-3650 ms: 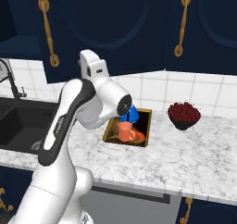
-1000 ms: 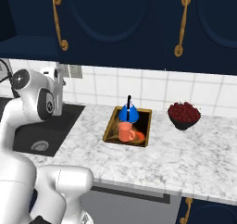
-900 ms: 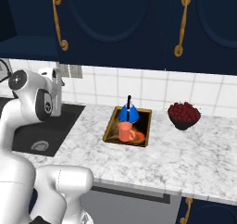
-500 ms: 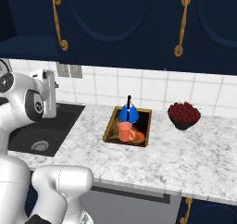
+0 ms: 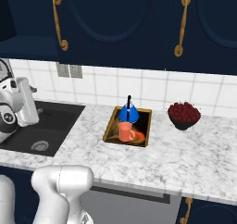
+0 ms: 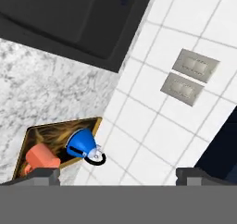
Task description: Pick the kettle from the counter and place it on the tray. Then pick the mug from the cabinet and place it on the tray. Then close the cabinet doors.
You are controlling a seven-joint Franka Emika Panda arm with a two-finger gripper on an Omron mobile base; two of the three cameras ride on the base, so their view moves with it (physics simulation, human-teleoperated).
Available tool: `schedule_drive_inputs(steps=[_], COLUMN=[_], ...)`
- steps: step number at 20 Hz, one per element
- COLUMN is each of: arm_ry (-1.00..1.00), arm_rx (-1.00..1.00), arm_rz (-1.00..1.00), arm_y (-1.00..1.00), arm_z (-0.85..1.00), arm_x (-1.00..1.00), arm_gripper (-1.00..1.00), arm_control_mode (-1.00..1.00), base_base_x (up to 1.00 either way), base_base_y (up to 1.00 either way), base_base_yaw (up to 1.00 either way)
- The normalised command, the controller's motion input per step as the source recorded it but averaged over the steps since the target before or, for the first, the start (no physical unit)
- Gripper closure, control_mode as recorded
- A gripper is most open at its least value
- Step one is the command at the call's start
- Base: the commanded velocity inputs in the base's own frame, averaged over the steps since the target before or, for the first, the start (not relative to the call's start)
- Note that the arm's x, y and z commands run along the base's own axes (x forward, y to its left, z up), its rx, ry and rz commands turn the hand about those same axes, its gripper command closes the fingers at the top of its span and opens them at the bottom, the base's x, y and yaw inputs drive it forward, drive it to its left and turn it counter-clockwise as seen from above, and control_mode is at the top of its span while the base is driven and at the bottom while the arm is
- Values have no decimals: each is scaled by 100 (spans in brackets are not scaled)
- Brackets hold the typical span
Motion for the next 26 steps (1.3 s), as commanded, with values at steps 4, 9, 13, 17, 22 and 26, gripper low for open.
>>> schedule_drive_inputs(steps=[4, 9, 13, 17, 22, 26], arm_ry=[6, -1, -8, -8, 0, 0], arm_rx=[-24, -24, -28, -21, -33, -39], arm_rz=[-21, -31, -12, -6, -17, -17], arm_y=[67, 46, 35, 44, 48, 49], arm_z=[-1, 4, -1, 15, 26, 33], arm_x=[5, -38, -31, -34, -23, -26], arm_gripper=[-100, -100, -100, -100, -100, -100], arm_control_mode=[-100, -100, -100, -100, -100, -100], base_base_x=[0, 0, 0, 0, 0, 0], base_base_y=[0, 0, 0, 0, 0, 0], base_base_yaw=[0, 0, 0, 0, 0, 0])
